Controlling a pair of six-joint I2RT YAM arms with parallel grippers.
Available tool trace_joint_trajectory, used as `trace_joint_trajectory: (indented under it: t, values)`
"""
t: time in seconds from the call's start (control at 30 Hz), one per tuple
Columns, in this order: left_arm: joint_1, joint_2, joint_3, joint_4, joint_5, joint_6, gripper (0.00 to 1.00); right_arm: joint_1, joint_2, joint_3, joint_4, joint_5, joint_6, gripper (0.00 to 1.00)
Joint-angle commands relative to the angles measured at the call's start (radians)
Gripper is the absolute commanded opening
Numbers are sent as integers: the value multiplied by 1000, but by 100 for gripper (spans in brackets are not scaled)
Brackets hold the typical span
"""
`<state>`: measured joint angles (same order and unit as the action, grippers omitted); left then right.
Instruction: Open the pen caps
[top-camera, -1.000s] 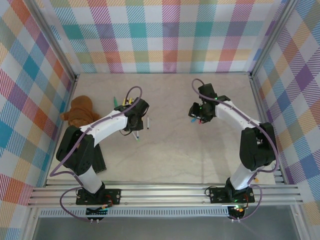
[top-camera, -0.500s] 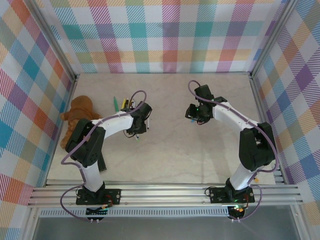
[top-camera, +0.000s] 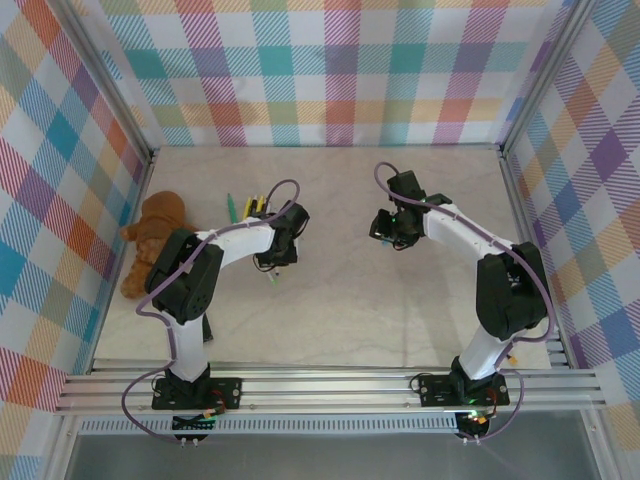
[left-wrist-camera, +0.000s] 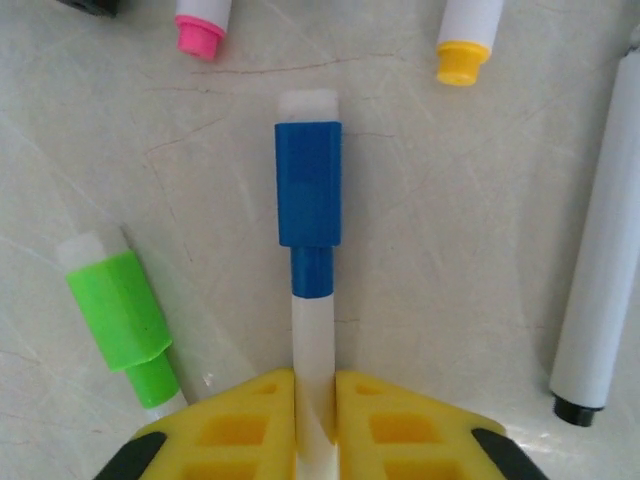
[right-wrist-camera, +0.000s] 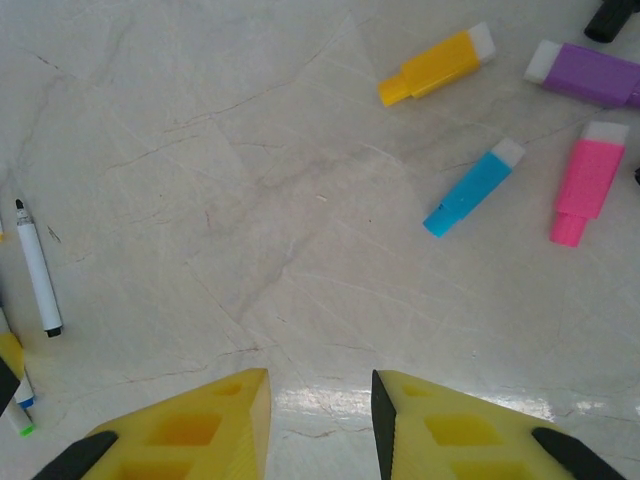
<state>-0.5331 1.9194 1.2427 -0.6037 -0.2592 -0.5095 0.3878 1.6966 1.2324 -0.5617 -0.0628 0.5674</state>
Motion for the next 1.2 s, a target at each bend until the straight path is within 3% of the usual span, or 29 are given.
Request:
trace_joint_trajectory:
  t: [0.0,0.03,0.33,0.47,0.53,0.6,0.73,1.17]
  values:
    - [18,66,-5,53,27,-9,4,12,17,25,-1,-25,10,34]
    - [18,63,-10,51,28,-8,0,14,17,24,2,-26,11,34]
    - [15,-91,-19,-16,106,53,0,28,21,-26,95,-163,38,33]
    - [16,-238,-28,-5,273,97,0,30,21,-75,213,-307,83,35]
    - [16,-275,-14,-8,365,103,0,35,22,-105,283,-369,108,49]
    - [15,-301,-6,1,457,108,0,47,20,-124,326,-385,124,55]
    - [5,-331,-2,38,602,114,0,74,29,-118,350,-395,145,58]
    - [-59,-275,29,74,703,137,0,97,57,-162,585,-526,334,58]
